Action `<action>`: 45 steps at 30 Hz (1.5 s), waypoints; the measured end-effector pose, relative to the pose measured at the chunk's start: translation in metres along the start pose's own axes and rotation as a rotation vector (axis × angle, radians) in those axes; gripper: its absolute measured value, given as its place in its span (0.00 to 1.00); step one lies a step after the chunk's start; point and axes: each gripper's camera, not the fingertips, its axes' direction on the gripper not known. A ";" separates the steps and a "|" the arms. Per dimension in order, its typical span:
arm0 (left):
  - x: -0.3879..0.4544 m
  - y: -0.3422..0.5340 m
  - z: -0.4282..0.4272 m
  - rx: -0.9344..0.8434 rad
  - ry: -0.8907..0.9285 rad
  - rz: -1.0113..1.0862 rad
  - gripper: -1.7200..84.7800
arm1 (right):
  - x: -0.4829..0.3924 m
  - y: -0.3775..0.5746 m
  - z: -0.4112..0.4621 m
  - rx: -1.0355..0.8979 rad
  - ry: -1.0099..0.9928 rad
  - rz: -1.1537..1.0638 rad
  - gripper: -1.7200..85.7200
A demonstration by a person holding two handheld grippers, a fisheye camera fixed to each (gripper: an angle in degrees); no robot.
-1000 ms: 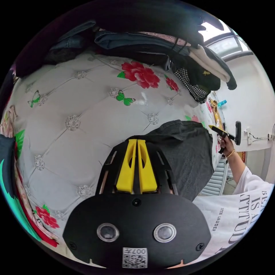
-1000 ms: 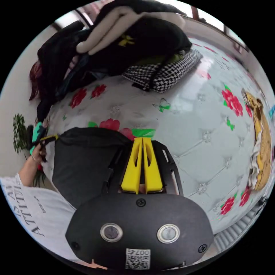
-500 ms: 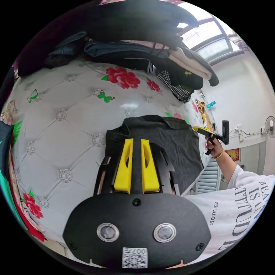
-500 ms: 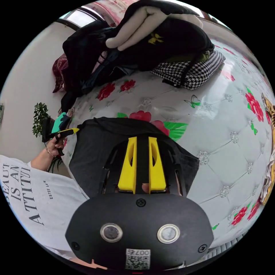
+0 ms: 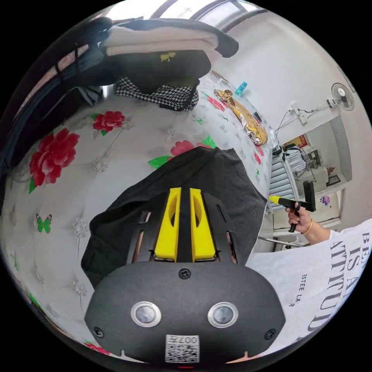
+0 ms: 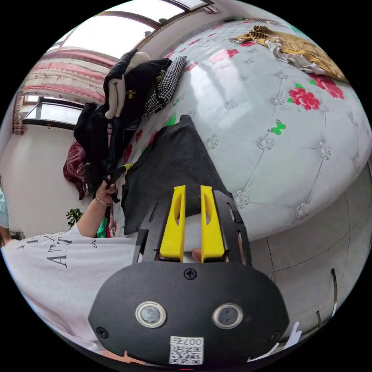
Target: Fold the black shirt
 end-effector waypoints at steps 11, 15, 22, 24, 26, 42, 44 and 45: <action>-0.076 -0.009 -0.063 0.247 -0.103 -0.288 0.08 | 0.040 0.030 0.003 0.018 -0.097 0.170 0.10; -0.055 0.035 -0.079 0.230 -0.104 -0.243 0.09 | 0.049 0.022 0.004 0.039 -0.114 0.197 0.10; 0.006 0.136 -0.042 0.076 -0.111 -0.167 0.09 | 0.072 0.002 0.012 0.085 -0.192 0.311 0.11; -0.010 0.140 -0.044 0.080 -0.184 -0.256 0.07 | 0.074 -0.006 0.012 0.092 -0.182 0.333 0.10; -0.043 0.143 -0.066 0.168 -0.203 -0.409 0.06 | 0.073 -0.018 0.013 0.086 -0.148 0.330 0.09; -0.055 0.291 -0.142 0.380 -0.012 -0.733 0.08 | -0.166 -0.098 0.020 -0.026 -0.049 -0.706 0.02; -0.042 0.324 -0.139 0.411 0.077 -0.783 0.08 | -0.228 -0.083 0.054 -0.141 -0.134 -0.957 0.02; -0.040 0.331 -0.138 0.416 0.095 -0.794 0.08 | -0.239 -0.077 0.064 -0.175 -0.162 -1.005 0.02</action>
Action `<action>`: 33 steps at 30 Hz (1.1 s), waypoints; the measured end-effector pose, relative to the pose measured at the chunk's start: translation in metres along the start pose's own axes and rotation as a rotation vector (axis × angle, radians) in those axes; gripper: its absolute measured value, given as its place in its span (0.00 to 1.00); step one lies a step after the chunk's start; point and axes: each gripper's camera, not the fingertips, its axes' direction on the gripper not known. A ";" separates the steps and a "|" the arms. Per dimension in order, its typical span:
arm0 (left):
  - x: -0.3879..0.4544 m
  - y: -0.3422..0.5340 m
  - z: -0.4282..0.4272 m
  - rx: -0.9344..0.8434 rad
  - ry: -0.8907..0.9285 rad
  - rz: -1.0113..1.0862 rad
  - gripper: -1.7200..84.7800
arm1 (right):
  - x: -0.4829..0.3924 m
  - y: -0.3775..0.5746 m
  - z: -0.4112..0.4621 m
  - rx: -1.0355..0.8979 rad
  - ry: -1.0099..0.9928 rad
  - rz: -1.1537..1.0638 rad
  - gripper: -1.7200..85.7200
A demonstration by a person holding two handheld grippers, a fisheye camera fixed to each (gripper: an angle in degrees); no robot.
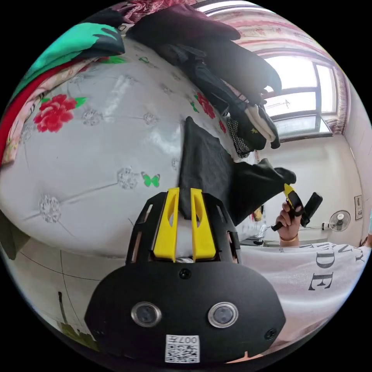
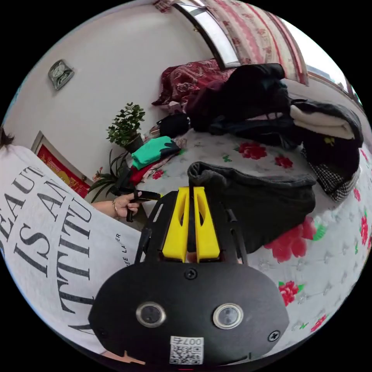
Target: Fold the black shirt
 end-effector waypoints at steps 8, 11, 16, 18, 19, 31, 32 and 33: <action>-0.029 0.042 -0.020 -0.023 0.093 -0.065 0.12 | -0.007 0.007 0.164 -0.379 -0.277 0.024 0.06; -0.032 0.041 -0.017 -0.065 0.165 -0.046 0.17 | 0.033 0.030 0.121 -0.275 -0.262 0.168 0.08; -0.031 0.023 -0.012 -0.115 0.253 -0.005 0.21 | 0.122 0.115 0.050 -0.095 -0.218 0.630 0.11; -0.029 0.010 -0.006 -0.141 0.281 0.009 0.22 | 0.145 0.151 0.038 -0.035 -0.253 0.801 0.12; -0.028 0.001 -0.001 -0.162 0.304 0.009 0.22 | 0.155 0.170 0.037 -0.006 -0.298 0.881 0.12; -0.043 -0.061 0.000 -0.180 0.488 -0.187 0.08 | 0.142 0.161 0.069 0.043 -0.579 0.918 0.11; -0.037 -0.078 -0.014 -0.151 0.508 -0.153 0.08 | 0.138 0.146 0.065 0.085 -0.619 0.914 0.11; -0.033 -0.089 -0.023 -0.132 0.514 -0.127 0.08 | 0.136 0.137 0.064 0.109 -0.636 0.907 0.11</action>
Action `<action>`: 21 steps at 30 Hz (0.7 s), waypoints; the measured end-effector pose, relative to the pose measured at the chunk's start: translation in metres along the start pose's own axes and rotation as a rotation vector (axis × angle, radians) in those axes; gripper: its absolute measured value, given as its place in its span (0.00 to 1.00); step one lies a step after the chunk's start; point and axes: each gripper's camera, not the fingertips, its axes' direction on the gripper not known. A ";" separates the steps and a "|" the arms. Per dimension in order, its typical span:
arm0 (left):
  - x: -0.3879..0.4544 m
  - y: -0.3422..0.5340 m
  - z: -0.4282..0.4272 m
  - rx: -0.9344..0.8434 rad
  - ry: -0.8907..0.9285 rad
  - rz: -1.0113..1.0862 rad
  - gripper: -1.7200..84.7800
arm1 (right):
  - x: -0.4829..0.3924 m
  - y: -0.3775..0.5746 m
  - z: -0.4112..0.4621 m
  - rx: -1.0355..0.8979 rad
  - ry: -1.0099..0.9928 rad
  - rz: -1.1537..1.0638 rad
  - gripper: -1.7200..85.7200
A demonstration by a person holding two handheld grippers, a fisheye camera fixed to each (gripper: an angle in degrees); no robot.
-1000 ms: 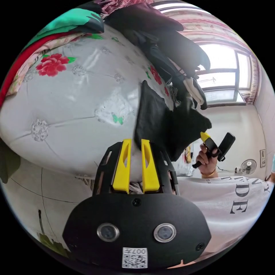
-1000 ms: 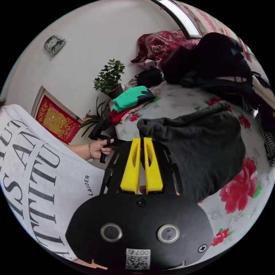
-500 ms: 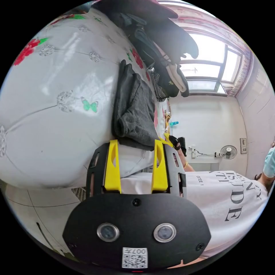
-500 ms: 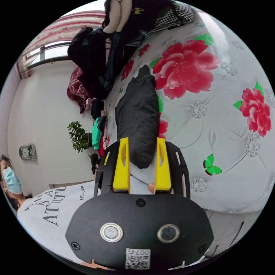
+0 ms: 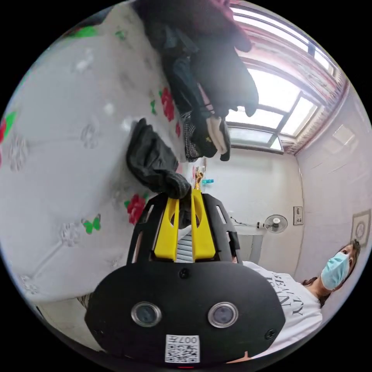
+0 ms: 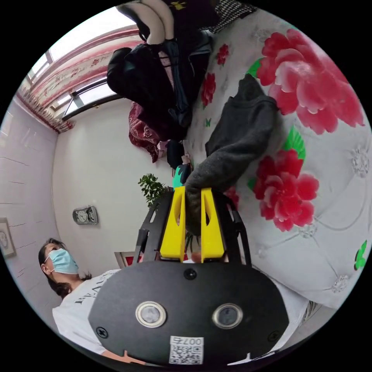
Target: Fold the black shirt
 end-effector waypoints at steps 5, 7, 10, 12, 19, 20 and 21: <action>0.131 -0.083 -0.085 0.115 -0.051 0.339 0.08 | -0.129 -0.050 0.067 0.017 -0.135 -0.302 0.10; 0.173 -0.092 -0.127 0.180 -0.063 0.450 0.08 | -0.174 -0.060 0.100 -0.005 -0.166 -0.407 0.10; 0.219 -0.071 -0.201 0.305 -0.080 0.593 0.08 | -0.237 -0.057 0.164 -0.079 -0.243 -0.564 0.10; 0.229 -0.042 -0.241 0.381 -0.142 0.646 0.08 | -0.263 -0.045 0.207 -0.133 -0.259 -0.646 0.10; 0.089 0.074 -0.310 0.587 -0.481 0.297 0.13 | -0.183 0.002 0.381 -0.390 -0.119 -0.438 0.10; 0.052 0.099 -0.307 0.600 -0.540 0.199 0.15 | -0.149 0.008 0.392 -0.432 -0.073 -0.364 0.10; 0.036 0.113 -0.304 0.606 -0.568 0.154 0.15 | -0.133 0.012 0.394 -0.447 -0.058 -0.329 0.10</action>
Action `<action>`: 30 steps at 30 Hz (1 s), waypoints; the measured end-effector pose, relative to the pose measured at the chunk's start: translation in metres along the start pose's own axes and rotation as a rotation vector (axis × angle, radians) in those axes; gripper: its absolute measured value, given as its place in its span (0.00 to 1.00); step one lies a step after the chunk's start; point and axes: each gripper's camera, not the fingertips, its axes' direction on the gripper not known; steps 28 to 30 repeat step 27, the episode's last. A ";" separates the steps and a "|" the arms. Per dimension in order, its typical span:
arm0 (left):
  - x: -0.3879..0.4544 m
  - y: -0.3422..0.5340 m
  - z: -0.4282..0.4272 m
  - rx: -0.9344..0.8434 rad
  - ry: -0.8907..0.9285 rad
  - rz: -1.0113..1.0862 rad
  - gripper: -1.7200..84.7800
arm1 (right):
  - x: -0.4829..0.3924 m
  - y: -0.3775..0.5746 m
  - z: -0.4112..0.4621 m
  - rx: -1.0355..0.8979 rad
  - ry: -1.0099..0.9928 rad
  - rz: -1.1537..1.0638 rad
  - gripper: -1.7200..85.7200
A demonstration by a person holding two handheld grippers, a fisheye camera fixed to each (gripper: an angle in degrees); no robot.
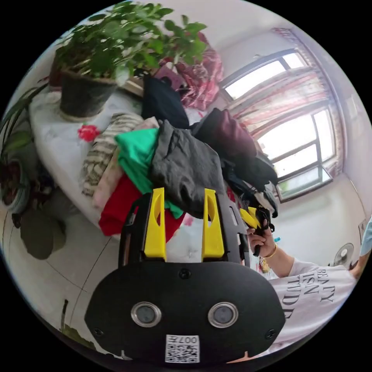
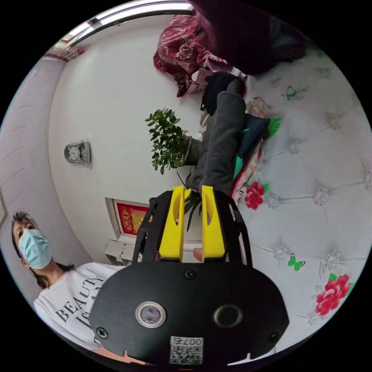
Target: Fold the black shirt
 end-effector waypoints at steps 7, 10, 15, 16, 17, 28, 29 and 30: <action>-0.003 0.176 0.031 -0.071 -0.122 -0.120 0.15 | 0.096 0.126 -0.110 0.255 0.116 0.340 0.10; 0.052 0.189 0.071 -0.159 -0.118 0.097 0.13 | 0.093 0.182 -0.177 0.540 0.138 0.393 0.11; 0.119 0.166 0.153 -0.328 0.015 0.300 0.13 | 0.080 0.264 -0.239 1.004 0.113 0.378 0.11; 0.138 0.159 0.170 -0.348 0.032 0.354 0.12 | 0.082 0.284 -0.247 1.121 0.069 0.363 0.11; 0.157 0.153 0.185 -0.359 0.033 0.407 0.12 | 0.086 0.303 -0.254 1.242 0.011 0.350 0.11; 0.282 0.162 0.310 -0.550 -0.014 0.540 0.11 | 0.108 0.424 -0.321 1.986 -0.148 0.251 0.11; 0.282 0.162 0.310 -0.550 -0.014 0.540 0.11 | 0.108 0.424 -0.321 1.986 -0.148 0.251 0.11; 0.282 0.162 0.310 -0.550 -0.014 0.540 0.11 | 0.108 0.424 -0.321 1.986 -0.148 0.251 0.11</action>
